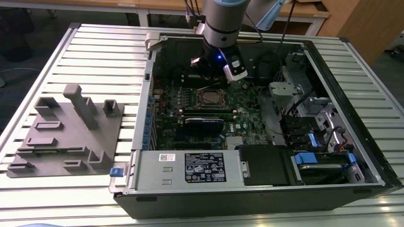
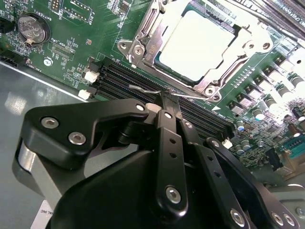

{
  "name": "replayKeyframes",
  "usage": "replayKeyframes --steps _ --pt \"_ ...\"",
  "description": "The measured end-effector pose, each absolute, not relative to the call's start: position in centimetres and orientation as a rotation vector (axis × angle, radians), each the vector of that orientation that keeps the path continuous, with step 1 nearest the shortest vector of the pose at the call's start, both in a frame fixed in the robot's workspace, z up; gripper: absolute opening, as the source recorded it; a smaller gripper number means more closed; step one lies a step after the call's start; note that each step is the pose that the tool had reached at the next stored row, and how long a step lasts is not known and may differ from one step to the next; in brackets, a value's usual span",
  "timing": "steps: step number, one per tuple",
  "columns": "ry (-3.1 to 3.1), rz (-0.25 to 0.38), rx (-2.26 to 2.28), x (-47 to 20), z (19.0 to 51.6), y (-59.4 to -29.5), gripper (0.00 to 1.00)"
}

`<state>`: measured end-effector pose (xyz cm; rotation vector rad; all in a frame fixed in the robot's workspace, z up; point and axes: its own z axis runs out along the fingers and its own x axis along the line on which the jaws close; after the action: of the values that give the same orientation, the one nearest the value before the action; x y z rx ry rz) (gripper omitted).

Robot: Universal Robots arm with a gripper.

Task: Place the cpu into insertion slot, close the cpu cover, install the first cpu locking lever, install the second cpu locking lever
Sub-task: 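Install the first cpu locking lever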

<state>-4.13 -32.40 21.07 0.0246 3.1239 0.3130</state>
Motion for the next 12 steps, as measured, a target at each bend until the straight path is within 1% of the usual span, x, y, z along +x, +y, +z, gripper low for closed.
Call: replayKeyframes --steps 12 --pt "3.124 0.313 0.025 -4.13 20.70 -32.40 0.11"
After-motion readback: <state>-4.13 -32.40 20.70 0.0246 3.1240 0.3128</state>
